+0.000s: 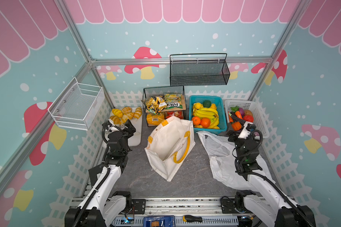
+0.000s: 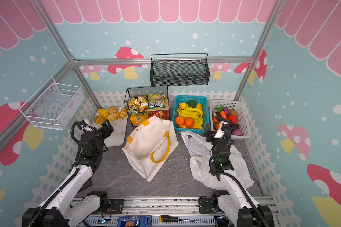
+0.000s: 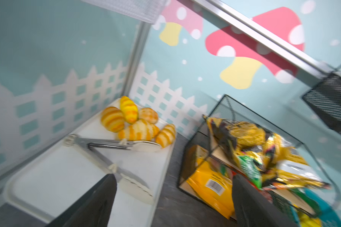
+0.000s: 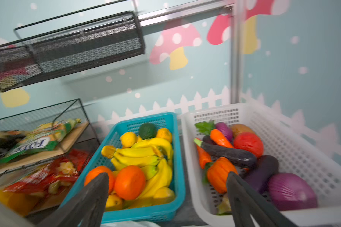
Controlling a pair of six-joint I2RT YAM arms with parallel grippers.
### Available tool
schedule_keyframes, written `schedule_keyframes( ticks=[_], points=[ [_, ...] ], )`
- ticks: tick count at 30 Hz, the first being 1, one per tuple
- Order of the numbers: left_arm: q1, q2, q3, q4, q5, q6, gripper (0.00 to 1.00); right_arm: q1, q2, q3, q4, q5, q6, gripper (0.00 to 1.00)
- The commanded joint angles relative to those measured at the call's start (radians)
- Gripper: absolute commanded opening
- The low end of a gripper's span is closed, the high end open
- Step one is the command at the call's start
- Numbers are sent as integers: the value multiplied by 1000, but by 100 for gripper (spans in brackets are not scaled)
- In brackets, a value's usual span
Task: Place the mixed food into the grocery bags and tie them
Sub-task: 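Grasp the white tote's yellow handle with left gripper while right gripper approaches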
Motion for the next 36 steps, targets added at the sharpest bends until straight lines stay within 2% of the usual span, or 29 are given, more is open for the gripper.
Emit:
schedule_keyframes(
  ticks=[1,4,7,11,14,17,19,23,26,30,34,36],
  points=[
    [-46,41,217,-395,319,-9,91,63,77,143,-305,-183,-31,94],
    [-106,144,406,-727,381,177,93,83,137,209,-384,-306,-82,94],
    [-122,267,555,-952,401,330,94,94,161,220,-393,-355,-98,94],
    [-127,419,685,-1054,384,456,95,96,190,219,-348,-404,-86,94],
    [-151,542,770,-1091,428,511,89,96,211,210,-323,-410,-78,94],
    [-203,648,837,-1095,458,528,83,96,220,198,-304,-406,-76,94],
    [-232,716,886,-1095,457,529,73,96,228,195,-302,-406,-76,94],
    [-242,833,987,-1132,441,510,37,96,237,192,-304,-414,-76,94],
    [-242,821,981,-1121,414,476,19,96,232,183,-320,-386,-83,94],
    [-229,685,844,-1015,357,366,9,96,211,206,-397,-275,-125,95],
    [-160,578,707,-924,379,224,6,94,188,252,-476,-93,-160,95],
    [-144,554,672,-918,395,196,6,94,186,270,-493,-28,-168,95]
  ],
)
